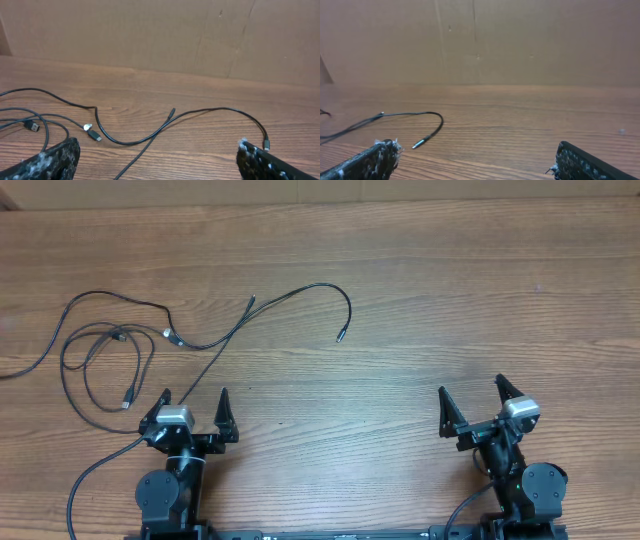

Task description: Untangle cables

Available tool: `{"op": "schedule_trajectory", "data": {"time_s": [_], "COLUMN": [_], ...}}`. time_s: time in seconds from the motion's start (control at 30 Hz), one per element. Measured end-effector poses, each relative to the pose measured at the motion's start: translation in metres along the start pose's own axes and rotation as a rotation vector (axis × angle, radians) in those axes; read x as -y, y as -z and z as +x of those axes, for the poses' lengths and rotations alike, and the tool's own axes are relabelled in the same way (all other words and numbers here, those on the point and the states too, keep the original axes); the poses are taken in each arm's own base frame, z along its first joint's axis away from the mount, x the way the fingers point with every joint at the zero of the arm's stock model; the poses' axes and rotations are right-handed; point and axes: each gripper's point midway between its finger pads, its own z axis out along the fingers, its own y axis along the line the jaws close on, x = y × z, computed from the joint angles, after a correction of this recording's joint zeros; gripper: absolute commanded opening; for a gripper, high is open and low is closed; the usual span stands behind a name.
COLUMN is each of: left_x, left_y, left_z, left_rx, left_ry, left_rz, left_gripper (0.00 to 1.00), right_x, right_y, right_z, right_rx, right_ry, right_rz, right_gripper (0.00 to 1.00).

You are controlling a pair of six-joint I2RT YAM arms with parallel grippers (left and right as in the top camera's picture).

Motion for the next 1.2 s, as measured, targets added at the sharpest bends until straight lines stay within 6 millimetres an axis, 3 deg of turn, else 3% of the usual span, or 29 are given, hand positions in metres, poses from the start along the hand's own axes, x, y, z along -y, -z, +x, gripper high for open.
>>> {"op": "schedule_trajectory", "data": {"time_s": [1.2], "left_x": [0.0000], "left_y": [0.0000], "left_z": [0.0000], "left_rx": [0.000], "left_ry": [0.000], "left_rz": [0.000], "left_gripper": [0.99], "right_x": [0.0014], "right_y": [0.0000], "right_z": [0.0002], "right_rx": [-0.001], "right_ry": [0.038], "right_rz": [0.008], "right_gripper": [1.00]}}
